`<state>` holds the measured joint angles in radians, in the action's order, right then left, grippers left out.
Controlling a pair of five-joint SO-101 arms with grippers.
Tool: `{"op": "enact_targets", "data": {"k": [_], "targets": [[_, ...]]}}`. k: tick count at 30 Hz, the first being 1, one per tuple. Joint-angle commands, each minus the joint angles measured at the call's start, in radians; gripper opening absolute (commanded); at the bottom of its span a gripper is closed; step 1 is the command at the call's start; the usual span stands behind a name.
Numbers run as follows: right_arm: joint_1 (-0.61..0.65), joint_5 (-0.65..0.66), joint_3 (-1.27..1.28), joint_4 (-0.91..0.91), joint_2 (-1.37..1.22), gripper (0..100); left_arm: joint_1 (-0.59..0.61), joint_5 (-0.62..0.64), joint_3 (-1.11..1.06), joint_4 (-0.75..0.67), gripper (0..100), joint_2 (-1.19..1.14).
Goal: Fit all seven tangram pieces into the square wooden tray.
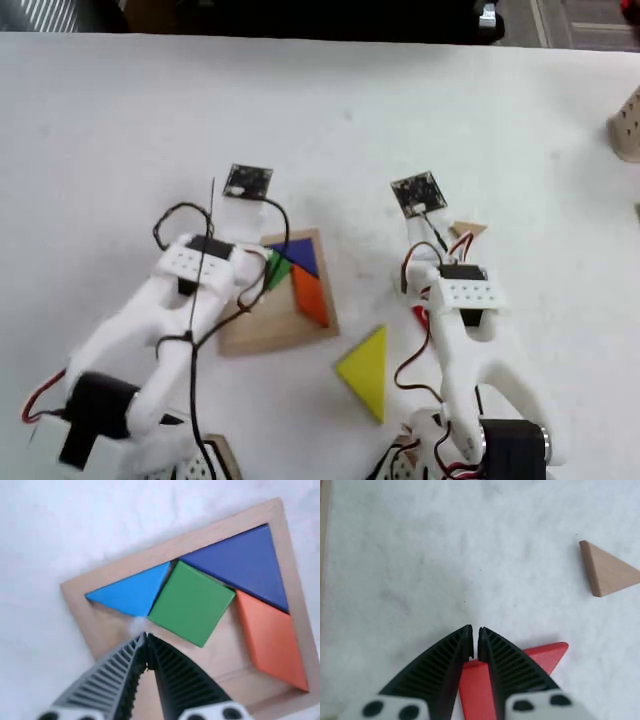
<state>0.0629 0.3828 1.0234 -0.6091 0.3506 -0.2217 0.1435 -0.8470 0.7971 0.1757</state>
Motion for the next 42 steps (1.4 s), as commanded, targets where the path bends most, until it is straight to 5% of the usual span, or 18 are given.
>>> {"op": "enact_targets", "data": {"k": [1,4,13,24,31,42], "targets": [[-0.005,0.014,-0.038,-0.008,0.021,2.5,0.074,-0.118,-0.023,0.011,2,0.193],[-0.005,0.008,-0.038,-0.01,0.021,2.5,0.183,-0.204,-0.084,-0.103,2,0.297],[-0.005,0.006,-0.043,-0.059,0.031,2.5,0.41,-0.015,-0.068,-0.216,2,0.334],[-0.064,-0.017,-0.227,-0.415,0.166,2.6,0.438,-0.011,-0.023,-0.31,2,0.208],[-0.14,-0.092,-0.273,-0.355,0.14,19.7,0.495,-0.011,0.299,-0.1,2,-0.13],[-0.139,-0.133,-0.649,-0.297,-0.355,19.5,0.507,-0.012,0.437,0.023,2,-0.246]]}}
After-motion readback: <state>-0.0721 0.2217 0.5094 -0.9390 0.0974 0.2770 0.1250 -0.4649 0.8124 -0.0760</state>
